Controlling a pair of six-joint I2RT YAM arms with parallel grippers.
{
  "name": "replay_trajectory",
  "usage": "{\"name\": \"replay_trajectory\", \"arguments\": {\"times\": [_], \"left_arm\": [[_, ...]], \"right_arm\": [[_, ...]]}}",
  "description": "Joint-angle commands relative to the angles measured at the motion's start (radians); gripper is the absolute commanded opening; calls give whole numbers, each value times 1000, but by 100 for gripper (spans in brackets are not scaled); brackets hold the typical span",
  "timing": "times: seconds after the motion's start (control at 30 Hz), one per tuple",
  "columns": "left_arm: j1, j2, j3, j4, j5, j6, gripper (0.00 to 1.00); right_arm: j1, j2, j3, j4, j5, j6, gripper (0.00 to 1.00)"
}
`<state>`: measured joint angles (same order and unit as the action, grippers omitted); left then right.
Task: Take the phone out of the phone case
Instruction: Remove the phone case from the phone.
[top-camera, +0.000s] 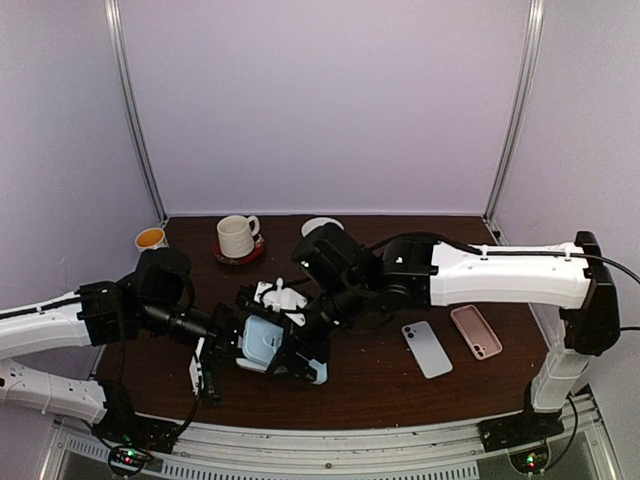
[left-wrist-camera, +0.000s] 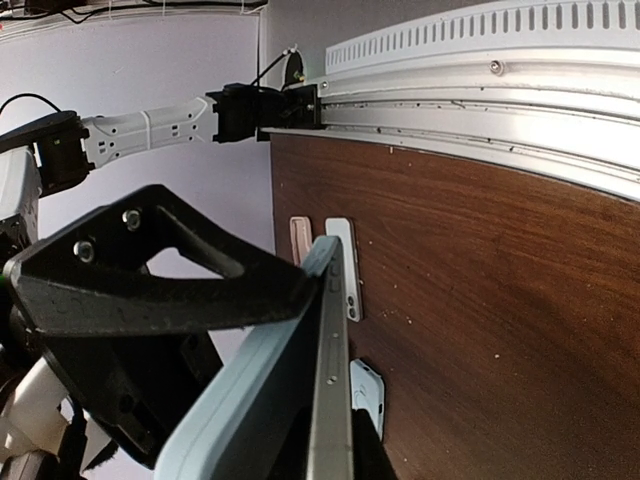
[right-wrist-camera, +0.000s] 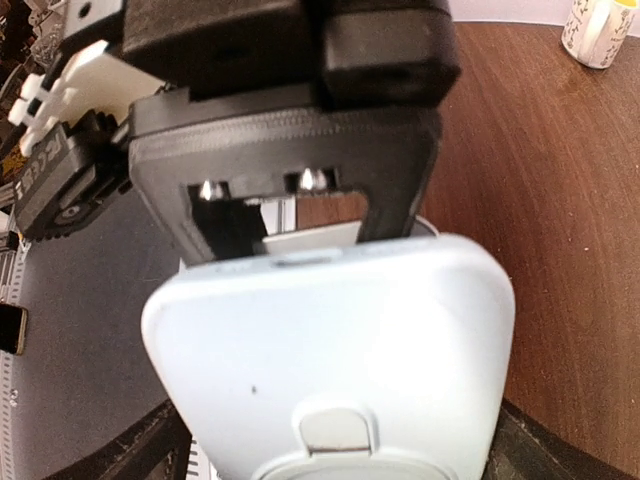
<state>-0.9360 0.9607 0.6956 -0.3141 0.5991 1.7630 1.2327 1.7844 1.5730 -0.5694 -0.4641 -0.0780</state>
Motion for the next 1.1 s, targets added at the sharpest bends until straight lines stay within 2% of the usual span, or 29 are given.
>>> {"name": "replay_trajectory", "arguments": {"times": [0.0, 0.37, 0.67, 0.83, 1.0, 1.07], "left_arm": [[5, -29, 5, 78, 2, -17, 0], [5, -43, 4, 98, 29, -41, 0], [6, -45, 3, 98, 30, -42, 0], [5, -41, 2, 99, 37, -42, 0], [5, -38, 2, 98, 34, -43, 0], [6, -37, 1, 98, 34, -42, 0]], "right_arm": [[-12, -97, -90, 28, 9, 20, 100], [-34, -144, -192, 19, 43, 20, 100], [-70, -191, -266, 26, 11, 17, 99], [-88, -217, -296, 23, -65, 5, 92], [-89, -209, -296, 13, -145, 2, 75], [-90, -205, -295, 6, -158, 4, 74]]}}
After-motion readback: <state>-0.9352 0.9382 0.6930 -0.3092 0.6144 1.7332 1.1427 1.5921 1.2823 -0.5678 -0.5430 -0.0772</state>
